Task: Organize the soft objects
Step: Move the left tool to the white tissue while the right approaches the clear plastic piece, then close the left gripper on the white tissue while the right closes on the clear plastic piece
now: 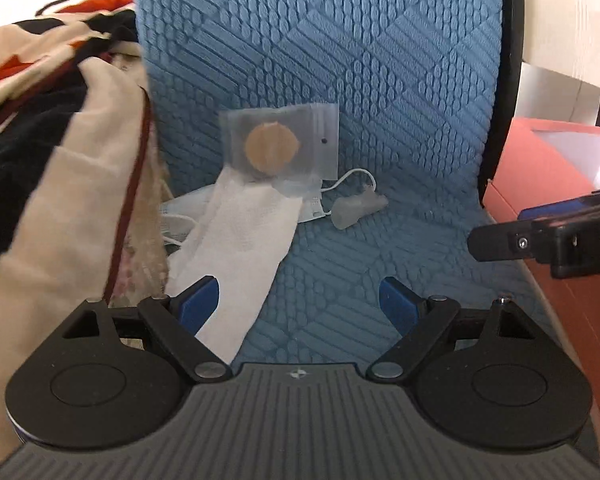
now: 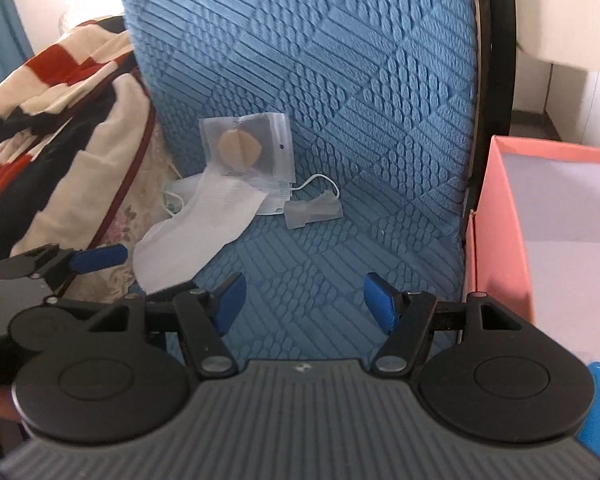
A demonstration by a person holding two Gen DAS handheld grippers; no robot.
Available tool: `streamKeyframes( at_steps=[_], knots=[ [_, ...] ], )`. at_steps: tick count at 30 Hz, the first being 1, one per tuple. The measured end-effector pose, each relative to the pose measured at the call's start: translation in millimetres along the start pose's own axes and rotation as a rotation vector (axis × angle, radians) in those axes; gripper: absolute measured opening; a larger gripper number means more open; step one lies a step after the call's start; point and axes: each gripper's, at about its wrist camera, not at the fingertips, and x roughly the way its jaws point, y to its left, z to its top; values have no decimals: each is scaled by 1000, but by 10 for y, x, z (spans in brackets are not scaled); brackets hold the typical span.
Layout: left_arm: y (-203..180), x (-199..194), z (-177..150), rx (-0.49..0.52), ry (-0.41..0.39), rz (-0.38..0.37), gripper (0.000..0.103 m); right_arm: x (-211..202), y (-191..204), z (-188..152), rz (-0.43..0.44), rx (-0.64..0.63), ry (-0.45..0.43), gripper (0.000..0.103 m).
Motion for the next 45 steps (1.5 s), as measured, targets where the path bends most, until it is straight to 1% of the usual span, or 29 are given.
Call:
streamKeyframes(
  at_steps=[3,5,10,15,18,23,28,30,32,37,38,40,43,45],
  knots=[
    [81,127,104,3,9,-2,90,126,-25,75,-1,-2,6,68],
    [114,219,174,22,21,5,90,211,-45,124,3,-2,12,68],
    [225,474,314,126,70,42,90,472,-111,239,5,-4,21,68],
    [349,717,352,184,118,69,90,742,-162,333,28,6,39,67],
    [385,822,354,208,128,59,90,886,-155,394,37,3,45,67],
    [494,936,393,155,131,-19,90,1114,-120,499,34,-36,41,67],
    [571,1077,373,142,162,-18,90,1309,-102,538,49,-55,54,67],
    [606,1094,344,146,159,-31,90,1380,-84,546,56,-61,57,67],
    [631,1099,321,148,154,-58,91,1447,-68,541,60,-63,68,67],
    [624,1140,281,164,167,-62,91,1565,-114,472,52,-57,94,66],
    [622,1155,277,162,176,-62,91,1581,-128,468,47,-54,95,64],
    [646,1199,275,131,216,-80,91,1596,-172,474,67,-19,85,64],
    [647,1200,262,122,214,-81,91,1602,-172,500,73,-13,59,58],
    [649,1189,246,120,208,-82,91,1611,-135,516,67,-31,48,51]
  ],
)
